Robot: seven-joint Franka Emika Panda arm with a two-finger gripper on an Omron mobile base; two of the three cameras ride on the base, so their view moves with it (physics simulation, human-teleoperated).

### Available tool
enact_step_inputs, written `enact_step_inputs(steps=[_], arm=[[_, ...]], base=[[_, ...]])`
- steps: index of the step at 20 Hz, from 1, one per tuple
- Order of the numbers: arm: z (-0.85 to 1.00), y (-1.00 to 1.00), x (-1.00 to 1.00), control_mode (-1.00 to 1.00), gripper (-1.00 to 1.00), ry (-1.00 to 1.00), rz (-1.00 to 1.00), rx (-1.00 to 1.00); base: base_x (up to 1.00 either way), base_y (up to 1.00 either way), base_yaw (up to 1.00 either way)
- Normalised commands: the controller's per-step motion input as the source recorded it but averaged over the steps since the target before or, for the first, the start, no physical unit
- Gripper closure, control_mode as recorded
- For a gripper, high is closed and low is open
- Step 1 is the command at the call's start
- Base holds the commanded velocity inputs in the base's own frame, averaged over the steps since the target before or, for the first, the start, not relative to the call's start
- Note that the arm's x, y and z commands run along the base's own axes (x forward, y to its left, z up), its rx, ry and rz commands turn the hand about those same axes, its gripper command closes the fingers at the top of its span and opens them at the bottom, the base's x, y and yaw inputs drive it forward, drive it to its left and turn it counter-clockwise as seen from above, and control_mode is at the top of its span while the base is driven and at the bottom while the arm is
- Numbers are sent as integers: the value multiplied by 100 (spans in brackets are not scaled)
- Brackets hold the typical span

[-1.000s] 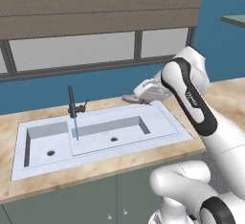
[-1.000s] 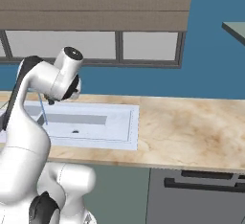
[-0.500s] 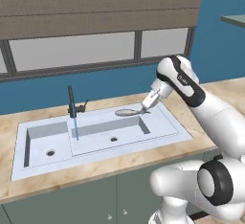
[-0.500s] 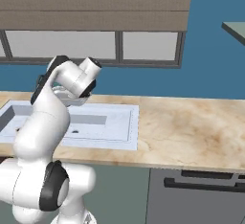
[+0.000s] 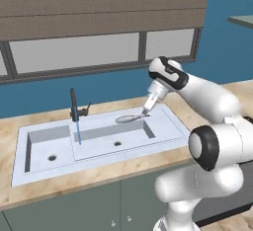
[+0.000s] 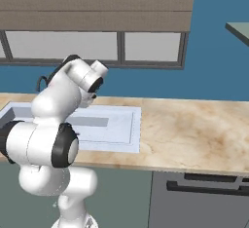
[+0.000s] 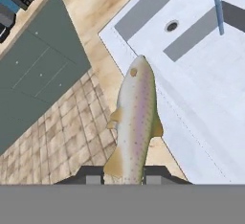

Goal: Take the fish out of the fridge, briefly rinse it in the sink, and place it on the tray next to the sink.

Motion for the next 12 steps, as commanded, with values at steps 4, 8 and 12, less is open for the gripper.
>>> enact_step_inputs(steps=[4,8,12], arm=[[-56,17,41,-100,100,0,12,0],[-48,33,61,-100,100,0,8,-1],[-38,51,42,-100,100,0,4,0]], base=[[0,0,0],[0,0,0],[0,0,0]])
